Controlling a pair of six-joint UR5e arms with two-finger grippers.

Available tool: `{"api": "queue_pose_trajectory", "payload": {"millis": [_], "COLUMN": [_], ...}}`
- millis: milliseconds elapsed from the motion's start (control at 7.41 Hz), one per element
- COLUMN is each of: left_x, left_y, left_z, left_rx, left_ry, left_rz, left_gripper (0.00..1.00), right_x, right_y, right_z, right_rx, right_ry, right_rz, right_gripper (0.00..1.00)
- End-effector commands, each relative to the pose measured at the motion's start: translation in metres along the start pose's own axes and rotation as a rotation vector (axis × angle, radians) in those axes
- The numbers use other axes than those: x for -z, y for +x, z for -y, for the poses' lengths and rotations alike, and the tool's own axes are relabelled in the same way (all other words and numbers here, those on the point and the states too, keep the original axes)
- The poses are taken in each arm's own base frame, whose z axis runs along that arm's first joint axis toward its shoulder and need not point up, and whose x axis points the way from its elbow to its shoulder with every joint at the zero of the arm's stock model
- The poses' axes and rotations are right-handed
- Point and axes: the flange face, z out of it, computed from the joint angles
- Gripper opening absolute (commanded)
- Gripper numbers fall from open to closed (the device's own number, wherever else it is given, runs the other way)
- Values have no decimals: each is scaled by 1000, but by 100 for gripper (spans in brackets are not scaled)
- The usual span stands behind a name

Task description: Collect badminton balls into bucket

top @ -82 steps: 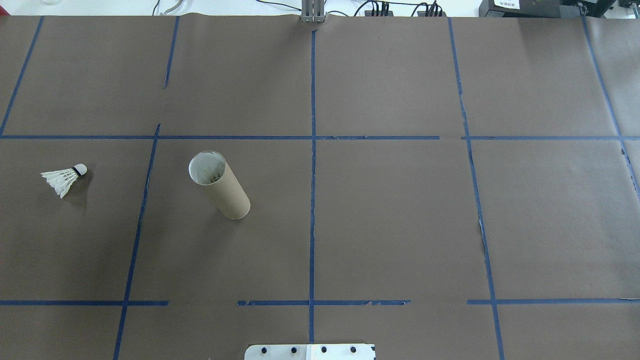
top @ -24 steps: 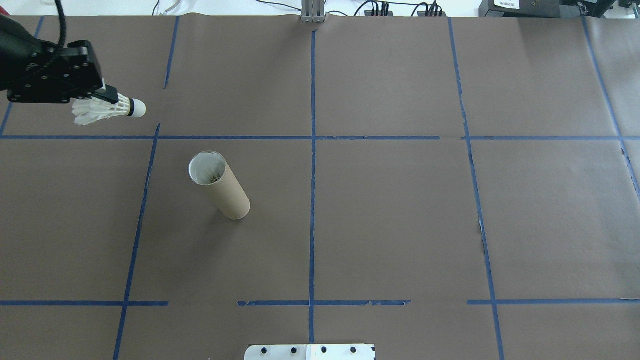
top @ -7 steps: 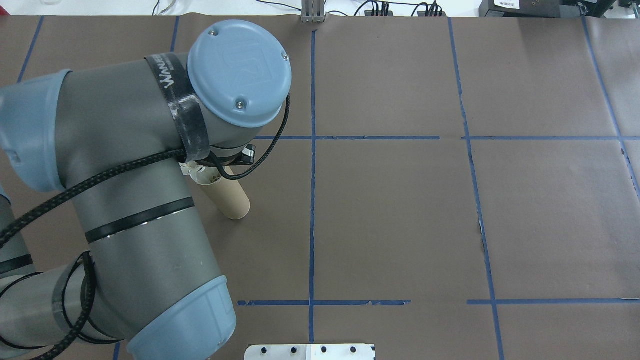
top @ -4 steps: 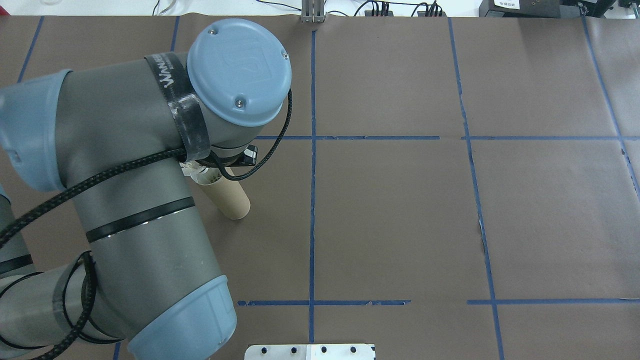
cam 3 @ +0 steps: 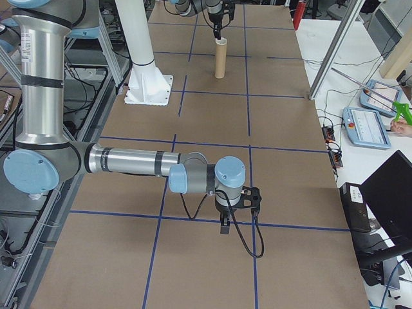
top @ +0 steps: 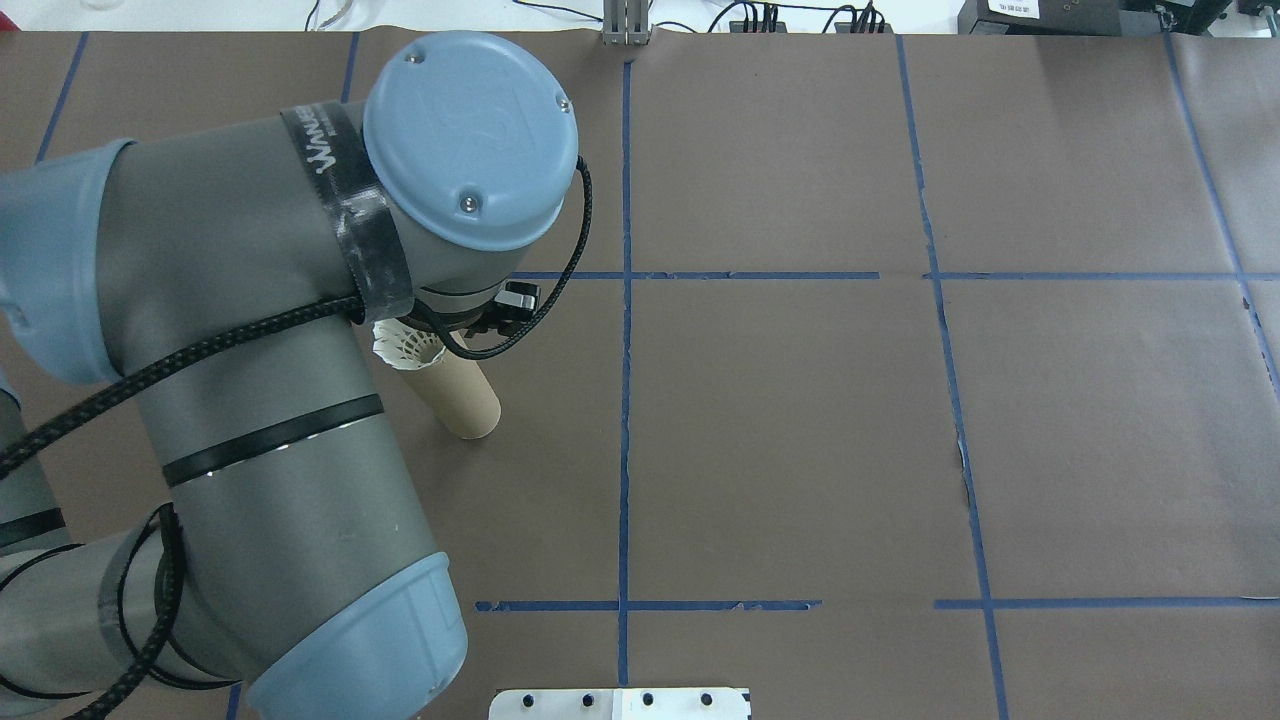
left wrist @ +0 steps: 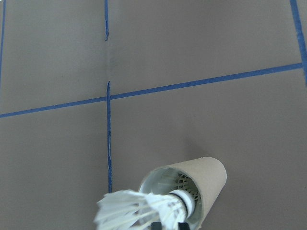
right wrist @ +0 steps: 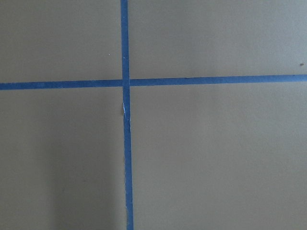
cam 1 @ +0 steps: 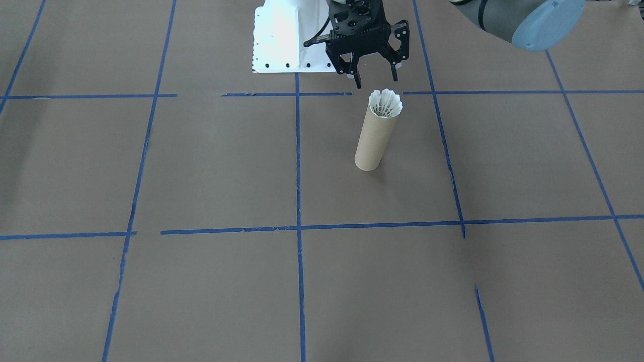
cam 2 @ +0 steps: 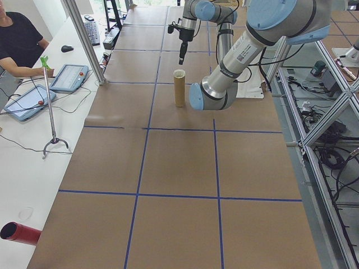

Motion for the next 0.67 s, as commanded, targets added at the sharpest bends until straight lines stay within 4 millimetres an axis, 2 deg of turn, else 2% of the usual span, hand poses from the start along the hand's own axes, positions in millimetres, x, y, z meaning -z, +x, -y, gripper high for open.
{"api": "queue_pose_trajectory", "payload": {"millis": [0, 270, 405, 540], "left_x": [11, 8, -5, -28], "left_y": [-18, -62, -109, -160], "left_z": [13, 44, 73, 95], "left_rx": [26, -60, -82, -161], "left_ry": [51, 120, 133, 150], "left_rz": [-47, -89, -145, -190], "left_gripper": [100, 100, 100, 100], "right_x": [0, 0, 0, 0], "right_y": [0, 0, 0, 0], "right_z": [0, 0, 0, 0], "right_rx": [0, 0, 0, 0], "right_ry": [0, 0, 0, 0], "right_rz": [0, 0, 0, 0], "right_gripper": [100, 100, 100, 100]}}
